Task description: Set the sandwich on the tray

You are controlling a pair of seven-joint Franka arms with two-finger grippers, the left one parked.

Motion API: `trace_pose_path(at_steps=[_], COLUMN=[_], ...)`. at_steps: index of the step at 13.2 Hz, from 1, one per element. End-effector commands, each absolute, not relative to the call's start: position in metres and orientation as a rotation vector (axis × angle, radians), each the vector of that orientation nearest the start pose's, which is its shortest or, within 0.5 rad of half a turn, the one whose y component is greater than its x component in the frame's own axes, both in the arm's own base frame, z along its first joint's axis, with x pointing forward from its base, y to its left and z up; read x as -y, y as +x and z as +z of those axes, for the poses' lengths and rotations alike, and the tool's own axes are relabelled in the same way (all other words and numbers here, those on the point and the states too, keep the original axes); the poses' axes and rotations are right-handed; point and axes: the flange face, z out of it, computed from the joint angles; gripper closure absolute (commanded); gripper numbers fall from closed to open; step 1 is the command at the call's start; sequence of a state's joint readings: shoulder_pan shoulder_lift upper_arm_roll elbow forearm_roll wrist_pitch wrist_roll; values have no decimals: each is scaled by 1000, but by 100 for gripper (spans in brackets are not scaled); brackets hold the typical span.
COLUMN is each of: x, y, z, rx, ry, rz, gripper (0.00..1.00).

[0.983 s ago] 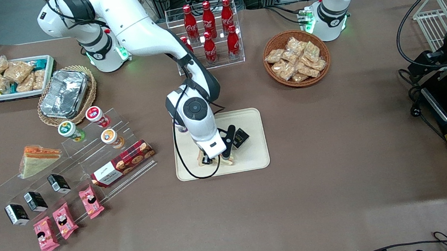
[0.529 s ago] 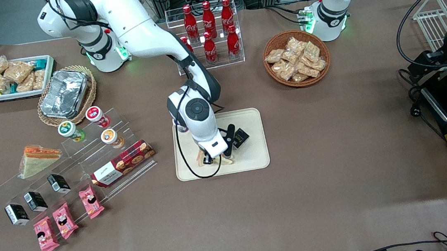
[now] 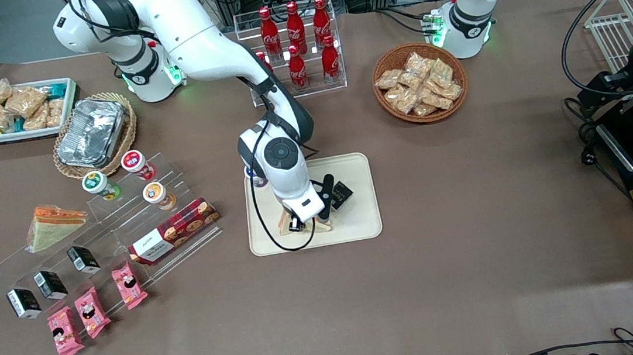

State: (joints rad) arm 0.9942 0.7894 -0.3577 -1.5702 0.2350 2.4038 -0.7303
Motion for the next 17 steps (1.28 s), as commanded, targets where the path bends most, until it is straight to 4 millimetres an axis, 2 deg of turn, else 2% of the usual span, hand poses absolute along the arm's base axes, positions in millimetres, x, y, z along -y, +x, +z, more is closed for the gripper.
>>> trace_pose_path(at_steps=[1, 2, 5, 6, 9, 10, 12, 14, 17], x=[-459, -460, -454, -438, -372, -342, -286, -236, -144], y=[551, 551, 562, 574, 602, 613, 624, 631, 631], z=[211, 219, 263, 279, 338, 361, 407, 449, 505], rx=[1980, 1969, 1908, 1863, 1584, 1471, 1112, 829, 614], ry=[-2562, -2560, -2563, -2584, -2638, -2679, -2803, -2879, -2941], rz=[-205, -219, -293, -301, -177, -161, -98, -94, -129], gripper=[1, 1, 1, 1, 1, 1, 1, 1, 1])
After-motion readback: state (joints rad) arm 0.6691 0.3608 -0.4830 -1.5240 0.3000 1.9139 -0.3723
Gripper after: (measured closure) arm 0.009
